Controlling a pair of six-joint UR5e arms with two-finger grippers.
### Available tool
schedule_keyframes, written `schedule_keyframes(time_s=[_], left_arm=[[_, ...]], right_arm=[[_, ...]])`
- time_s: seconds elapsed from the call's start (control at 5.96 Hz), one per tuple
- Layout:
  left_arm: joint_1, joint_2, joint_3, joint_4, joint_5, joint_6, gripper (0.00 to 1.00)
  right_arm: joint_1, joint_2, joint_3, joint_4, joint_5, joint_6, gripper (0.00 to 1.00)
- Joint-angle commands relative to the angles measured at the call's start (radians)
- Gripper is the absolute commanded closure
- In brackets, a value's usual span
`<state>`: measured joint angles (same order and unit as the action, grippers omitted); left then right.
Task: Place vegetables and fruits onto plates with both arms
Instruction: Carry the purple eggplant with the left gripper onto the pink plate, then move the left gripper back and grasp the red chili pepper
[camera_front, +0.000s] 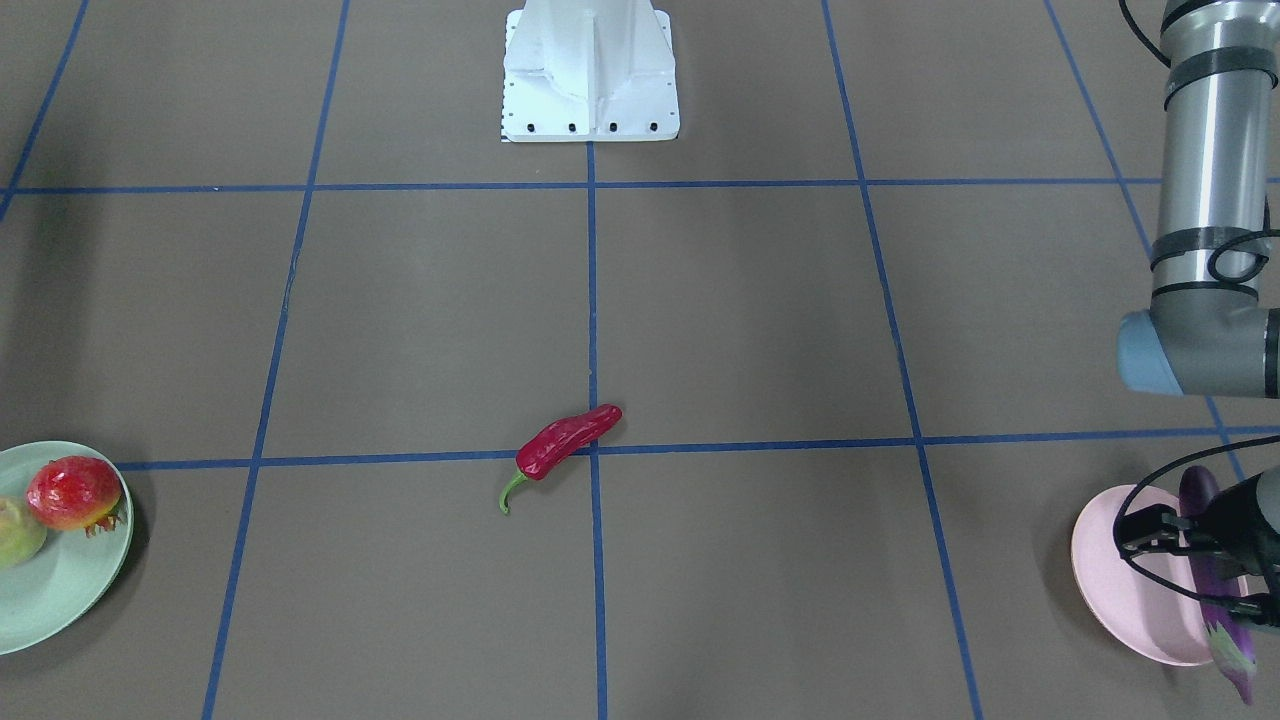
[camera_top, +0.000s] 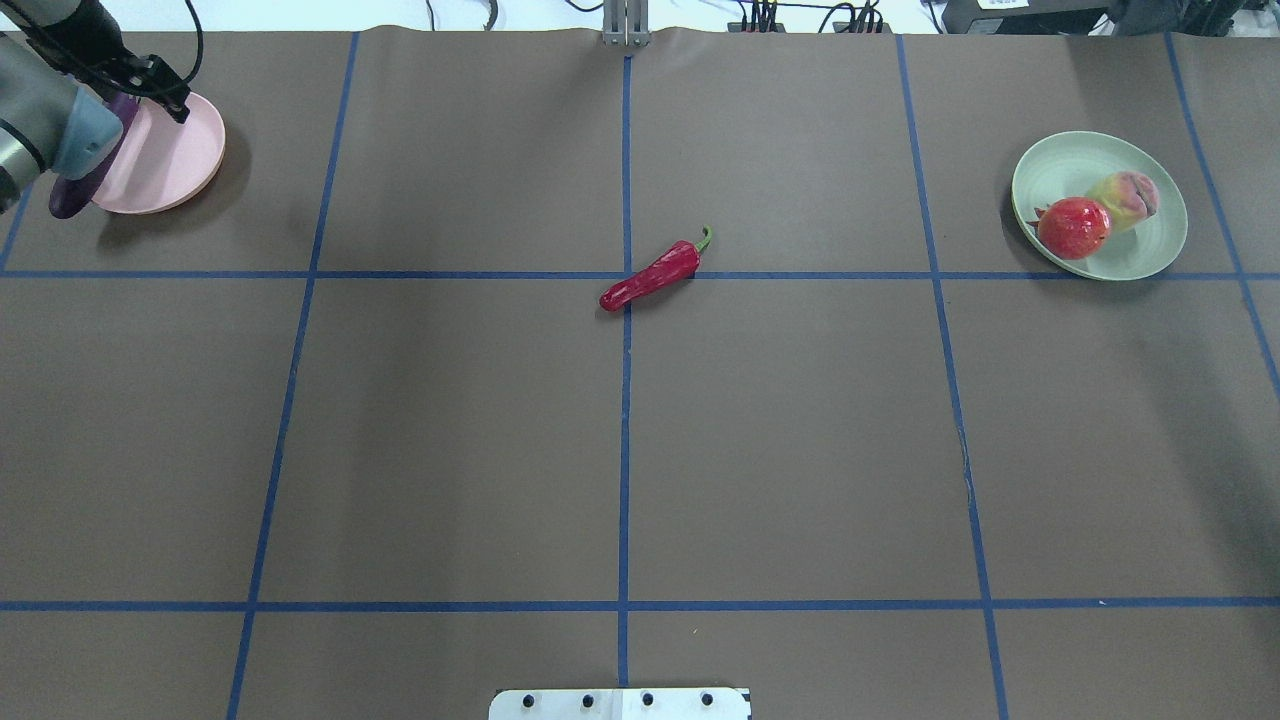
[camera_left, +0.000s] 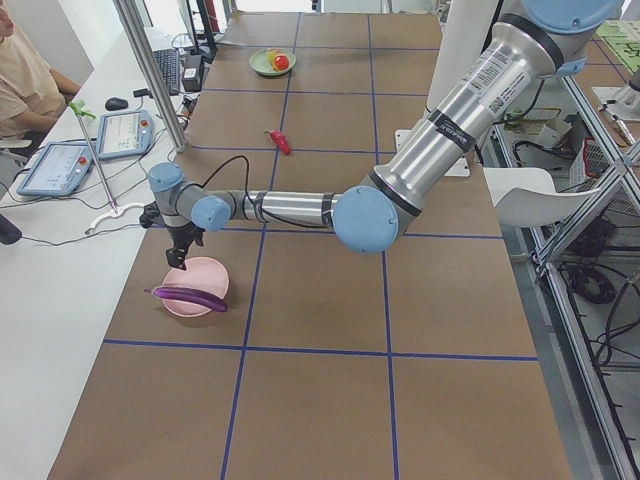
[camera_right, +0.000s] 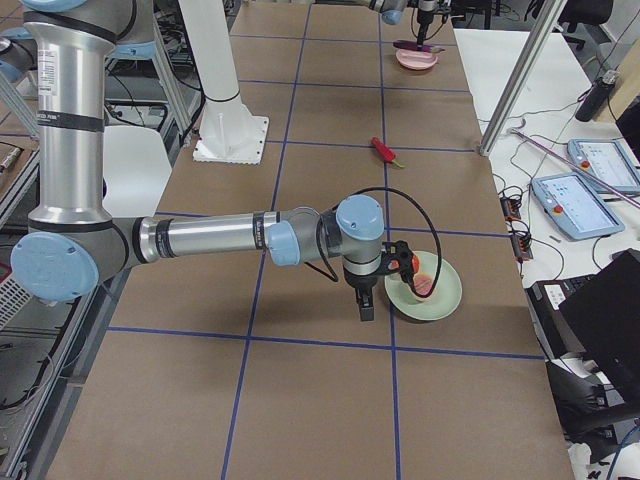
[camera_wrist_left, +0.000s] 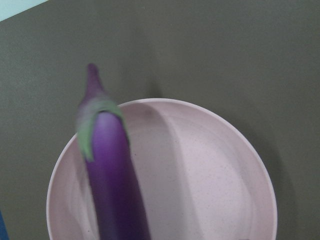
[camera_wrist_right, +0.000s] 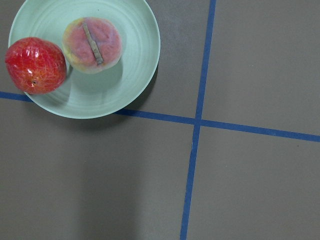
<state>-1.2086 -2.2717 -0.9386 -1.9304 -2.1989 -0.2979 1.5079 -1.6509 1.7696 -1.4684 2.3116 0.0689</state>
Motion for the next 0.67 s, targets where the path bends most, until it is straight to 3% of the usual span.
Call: schedule_keyframes(time_s=[0.0,0.17,0.5], left_arm=[[0.099,-0.014,-0.185,0.088,0.007,-0.166,0.0],[0.127,-0.037,-0.23,0.09,0.004,-0.173,0.0],[0.275,-0.132,-0.246,0.084,0.005,-0.361,0.0]], right_arm=[[0.0,-0.001,0.001,0.0,0.0,0.0,0.0],[0.0,-0.001,0.001,0.0,0.0,0.0,0.0],[0.0,-0.001,0.002,0.002,0.0,0.0,0.0]])
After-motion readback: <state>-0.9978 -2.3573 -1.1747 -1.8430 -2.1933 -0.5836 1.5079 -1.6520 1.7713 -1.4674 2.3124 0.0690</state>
